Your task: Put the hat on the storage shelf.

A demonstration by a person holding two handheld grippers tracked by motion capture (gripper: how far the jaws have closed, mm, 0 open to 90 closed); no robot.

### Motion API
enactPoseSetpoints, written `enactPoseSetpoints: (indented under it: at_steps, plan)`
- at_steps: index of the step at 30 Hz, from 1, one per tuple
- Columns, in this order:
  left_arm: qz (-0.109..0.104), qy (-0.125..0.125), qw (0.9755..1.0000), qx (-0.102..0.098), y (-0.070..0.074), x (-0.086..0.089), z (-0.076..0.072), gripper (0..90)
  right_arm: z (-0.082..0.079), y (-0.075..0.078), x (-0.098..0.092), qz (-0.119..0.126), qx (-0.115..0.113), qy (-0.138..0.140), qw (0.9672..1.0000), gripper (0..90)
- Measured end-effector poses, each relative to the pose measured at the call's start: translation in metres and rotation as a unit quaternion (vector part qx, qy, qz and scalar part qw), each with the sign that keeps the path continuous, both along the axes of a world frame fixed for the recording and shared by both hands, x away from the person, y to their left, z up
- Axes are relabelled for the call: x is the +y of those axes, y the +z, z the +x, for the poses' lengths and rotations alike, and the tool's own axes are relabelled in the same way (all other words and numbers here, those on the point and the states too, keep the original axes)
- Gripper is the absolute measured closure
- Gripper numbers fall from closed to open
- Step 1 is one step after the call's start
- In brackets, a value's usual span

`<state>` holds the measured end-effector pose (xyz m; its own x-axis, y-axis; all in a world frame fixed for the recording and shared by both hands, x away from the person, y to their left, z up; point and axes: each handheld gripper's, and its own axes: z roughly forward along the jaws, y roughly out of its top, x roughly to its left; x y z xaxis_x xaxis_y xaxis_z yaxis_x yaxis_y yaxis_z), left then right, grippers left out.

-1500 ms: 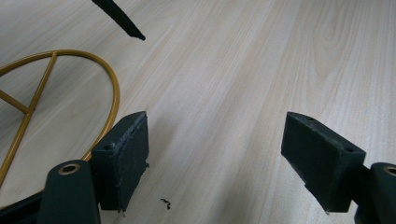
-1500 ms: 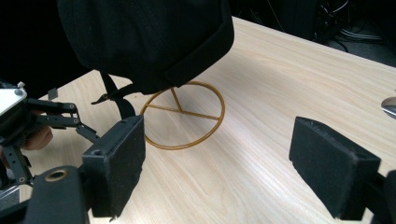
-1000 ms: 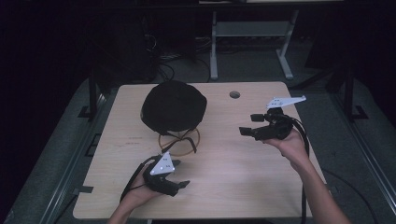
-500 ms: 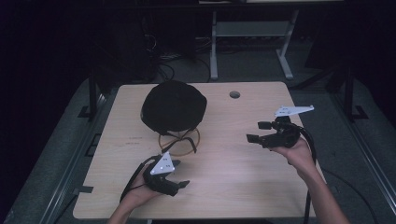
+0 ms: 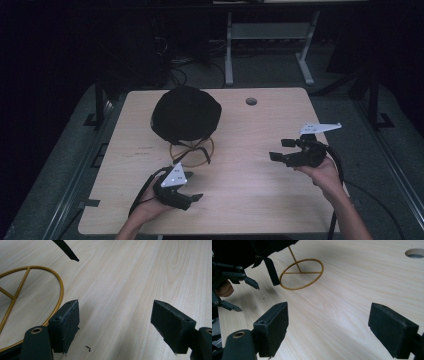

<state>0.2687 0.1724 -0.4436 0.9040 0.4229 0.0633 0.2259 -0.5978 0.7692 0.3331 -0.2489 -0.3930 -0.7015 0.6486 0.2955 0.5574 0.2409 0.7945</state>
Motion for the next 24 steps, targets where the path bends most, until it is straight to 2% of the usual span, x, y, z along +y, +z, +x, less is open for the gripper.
enactPoseSetpoints:
  at_steps: [3, 9, 24]
  plan:
    - [0.0, 0.0, 1.0, 0.001, -0.001, -0.001, 0.0, 22.8, -0.003, -0.005, -0.003, -0.001, 0.009, -0.003, 1.0, 15.9]
    - [0.0, 0.001, 1.0, 0.002, 0.0, 0.0, 0.0, 22.7, -0.01, -0.012, -0.013, 0.0, 0.012, -0.008, 0.9999, 16.0]
    - [0.002, 0.002, 1.0, 0.007, -0.002, -0.001, 0.0, 22.7, -0.03, -0.037, -0.045, 0.005, 0.02, -0.04, 0.999, 16.0]
